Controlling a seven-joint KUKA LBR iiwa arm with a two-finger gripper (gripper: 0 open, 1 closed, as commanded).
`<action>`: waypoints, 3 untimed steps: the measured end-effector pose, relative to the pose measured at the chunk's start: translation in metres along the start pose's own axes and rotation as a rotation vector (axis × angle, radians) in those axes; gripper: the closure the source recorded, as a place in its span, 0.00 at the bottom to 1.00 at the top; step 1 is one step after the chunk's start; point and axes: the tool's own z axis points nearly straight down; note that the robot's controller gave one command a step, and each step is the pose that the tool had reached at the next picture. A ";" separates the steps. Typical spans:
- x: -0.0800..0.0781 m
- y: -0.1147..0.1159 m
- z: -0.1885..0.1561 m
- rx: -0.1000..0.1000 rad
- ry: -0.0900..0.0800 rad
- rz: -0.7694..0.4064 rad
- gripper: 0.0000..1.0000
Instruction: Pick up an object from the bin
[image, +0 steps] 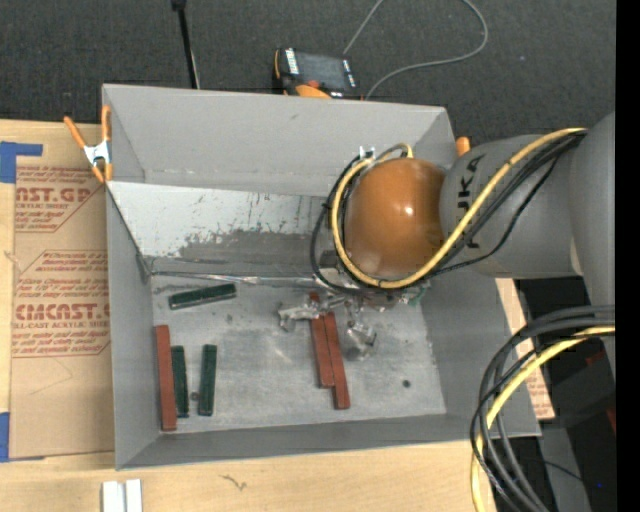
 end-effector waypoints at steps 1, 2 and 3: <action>-0.002 0.000 -0.001 0.002 -0.001 0.002 0.00; -0.002 0.000 -0.001 0.002 -0.001 0.002 1.00; -0.004 -0.001 -0.079 0.006 -0.001 0.004 1.00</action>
Offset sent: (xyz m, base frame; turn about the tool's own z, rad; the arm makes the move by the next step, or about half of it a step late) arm 0.0000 0.0000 0.0000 0.0000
